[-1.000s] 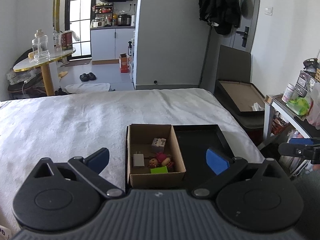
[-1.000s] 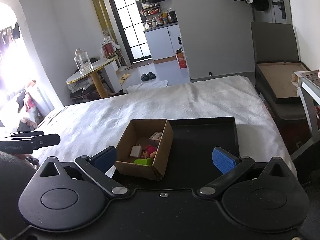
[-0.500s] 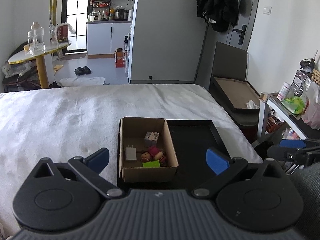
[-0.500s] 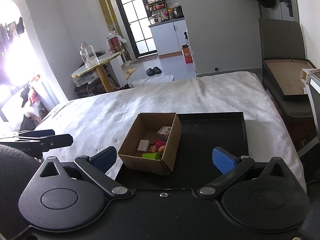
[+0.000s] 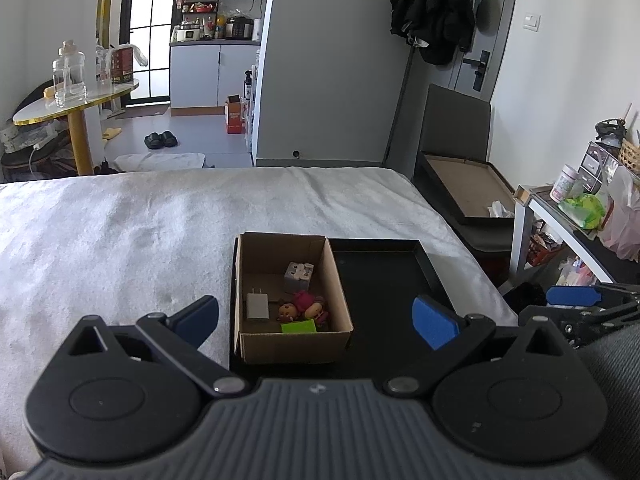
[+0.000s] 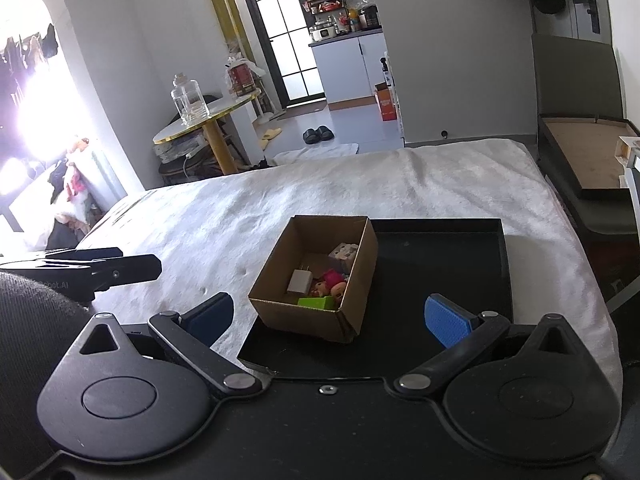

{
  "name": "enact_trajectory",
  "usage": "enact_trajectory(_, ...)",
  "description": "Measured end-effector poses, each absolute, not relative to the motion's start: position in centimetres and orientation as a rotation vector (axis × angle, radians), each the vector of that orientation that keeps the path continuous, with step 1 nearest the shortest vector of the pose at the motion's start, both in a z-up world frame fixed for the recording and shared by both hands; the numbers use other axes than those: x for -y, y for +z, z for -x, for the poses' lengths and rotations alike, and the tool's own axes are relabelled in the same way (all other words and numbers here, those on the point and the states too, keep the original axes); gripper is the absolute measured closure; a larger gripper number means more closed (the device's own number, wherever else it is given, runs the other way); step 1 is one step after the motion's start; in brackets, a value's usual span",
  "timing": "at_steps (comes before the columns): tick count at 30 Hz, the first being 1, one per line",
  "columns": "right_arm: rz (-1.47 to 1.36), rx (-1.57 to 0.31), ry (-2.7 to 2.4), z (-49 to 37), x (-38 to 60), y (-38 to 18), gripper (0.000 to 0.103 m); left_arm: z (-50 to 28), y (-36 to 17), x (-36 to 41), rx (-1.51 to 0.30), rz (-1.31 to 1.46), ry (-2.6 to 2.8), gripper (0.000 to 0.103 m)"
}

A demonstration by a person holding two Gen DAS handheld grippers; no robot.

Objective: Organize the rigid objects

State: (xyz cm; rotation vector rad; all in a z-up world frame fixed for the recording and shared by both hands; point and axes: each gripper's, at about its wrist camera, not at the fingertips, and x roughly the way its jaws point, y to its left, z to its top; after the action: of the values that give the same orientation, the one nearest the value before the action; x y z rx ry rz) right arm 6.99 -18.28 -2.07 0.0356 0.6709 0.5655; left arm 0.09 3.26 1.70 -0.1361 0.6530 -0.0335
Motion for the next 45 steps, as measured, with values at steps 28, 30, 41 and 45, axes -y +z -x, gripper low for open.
enact_trajectory(28,-0.038,-0.679,0.551,-7.3,17.8,-2.7,0.0,-0.1,1.3,-3.6,-0.644,0.128,-0.064,0.001)
enact_trajectory(30,-0.039,-0.68,0.549,-7.4,17.7,-2.8,0.0,-0.1,1.3,-3.6,-0.644,0.129,-0.063,0.001)
enact_trajectory(41,-0.045,-0.684,0.536,-7.5,17.9,-3.0,0.0,-0.2,1.5,-3.4,-0.634,0.116,-0.072,0.001)
enact_trajectory(45,-0.05,-0.685,0.53,-7.5,17.8,-3.1,0.0,-0.4,1.2,-3.4,-0.644,0.106,-0.07,0.001)
